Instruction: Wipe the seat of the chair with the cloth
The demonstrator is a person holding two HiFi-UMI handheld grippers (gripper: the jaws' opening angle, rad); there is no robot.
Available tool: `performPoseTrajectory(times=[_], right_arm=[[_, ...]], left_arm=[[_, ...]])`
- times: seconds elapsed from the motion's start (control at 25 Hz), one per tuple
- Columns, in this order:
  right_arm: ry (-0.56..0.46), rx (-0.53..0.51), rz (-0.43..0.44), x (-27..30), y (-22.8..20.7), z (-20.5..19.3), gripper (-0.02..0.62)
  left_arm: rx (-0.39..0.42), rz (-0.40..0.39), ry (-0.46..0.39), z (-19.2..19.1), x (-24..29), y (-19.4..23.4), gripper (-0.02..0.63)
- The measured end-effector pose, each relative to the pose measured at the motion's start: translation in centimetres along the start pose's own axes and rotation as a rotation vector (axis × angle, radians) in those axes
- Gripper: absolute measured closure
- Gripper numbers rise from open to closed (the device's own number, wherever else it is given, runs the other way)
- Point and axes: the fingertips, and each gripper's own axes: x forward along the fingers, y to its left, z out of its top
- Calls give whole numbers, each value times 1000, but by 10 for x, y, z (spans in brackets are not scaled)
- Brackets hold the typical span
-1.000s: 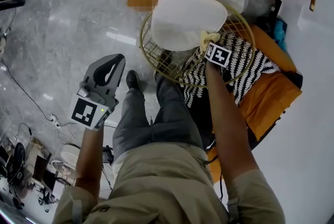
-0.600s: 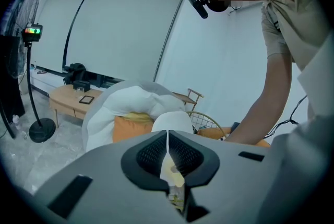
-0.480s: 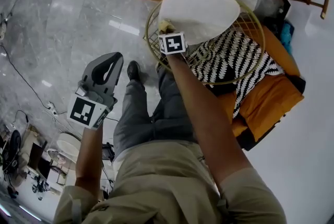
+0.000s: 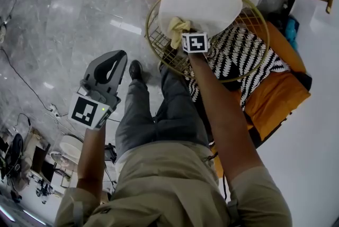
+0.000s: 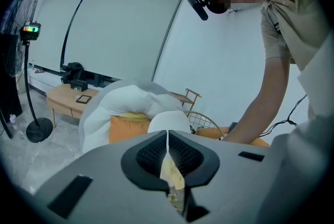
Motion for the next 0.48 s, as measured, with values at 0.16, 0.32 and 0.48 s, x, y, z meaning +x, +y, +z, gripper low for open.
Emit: performPoseTrajectory(times=[0.16,0.32,0.48], right_arm=[[46,148,-188,-27,-105,-35,514],[39,191,-308,-58,-155,-56,514],[36,134,-321,-62,-155,-59,514]], left_arm=[[4,2,-5,2,-1,1,589],[7,-2,-28,8,0,0,589],[17,-13,0,4,-2,-2,589]])
